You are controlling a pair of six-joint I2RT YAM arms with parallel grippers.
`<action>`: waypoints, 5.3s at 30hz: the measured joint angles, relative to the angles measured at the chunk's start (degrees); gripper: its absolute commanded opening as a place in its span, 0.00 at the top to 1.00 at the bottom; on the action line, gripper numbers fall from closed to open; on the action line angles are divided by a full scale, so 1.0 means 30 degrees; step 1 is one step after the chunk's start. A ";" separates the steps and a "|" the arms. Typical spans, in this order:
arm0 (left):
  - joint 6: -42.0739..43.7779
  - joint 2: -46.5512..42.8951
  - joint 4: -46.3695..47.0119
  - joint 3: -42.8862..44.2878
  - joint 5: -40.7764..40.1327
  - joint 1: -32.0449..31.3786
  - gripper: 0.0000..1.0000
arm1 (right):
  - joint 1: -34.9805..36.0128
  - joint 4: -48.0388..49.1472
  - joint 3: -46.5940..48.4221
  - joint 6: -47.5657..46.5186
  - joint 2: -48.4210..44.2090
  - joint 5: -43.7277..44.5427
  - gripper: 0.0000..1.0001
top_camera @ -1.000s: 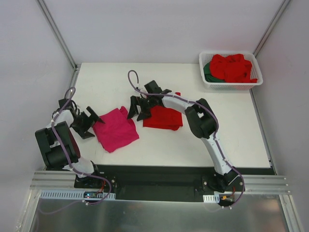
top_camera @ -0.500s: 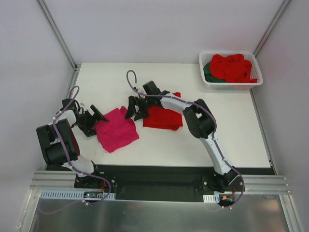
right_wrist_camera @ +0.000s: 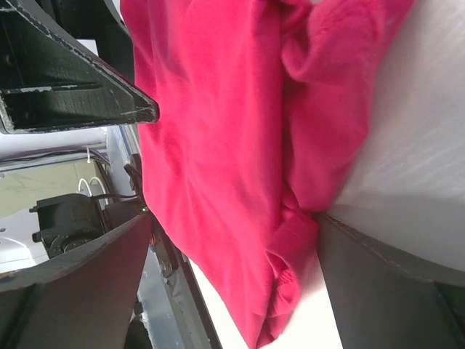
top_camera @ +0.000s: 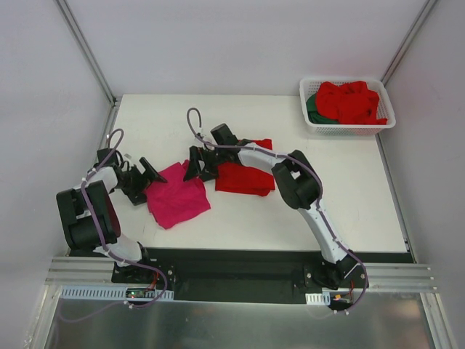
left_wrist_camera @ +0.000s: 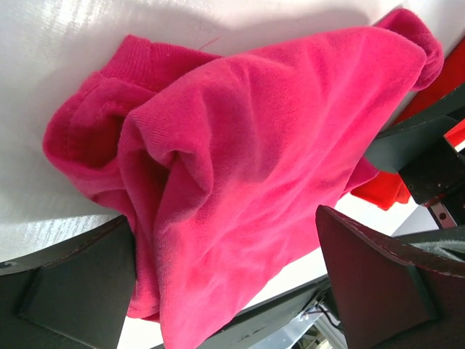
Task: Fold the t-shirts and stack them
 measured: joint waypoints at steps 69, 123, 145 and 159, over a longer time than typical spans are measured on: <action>-0.0962 -0.3912 -0.3177 0.0109 -0.1807 -0.2623 1.00 | 0.1166 -0.2958 -0.2805 -0.4328 -0.4860 0.5770 0.99; 0.0175 -0.2317 -0.4430 0.8284 -0.2018 -0.8342 1.00 | 0.0576 -0.1960 -0.7672 -0.5676 -1.2517 1.5016 0.99; 0.0095 0.3752 -0.4401 1.4396 -0.2004 -1.2335 1.00 | -0.2528 -0.3293 -0.9989 -0.6120 -1.5380 1.5999 0.99; 0.0015 0.6309 -0.4240 1.6371 -0.1960 -1.4542 1.00 | -0.4167 -0.3832 -1.2291 -0.6317 -1.7027 1.6422 0.99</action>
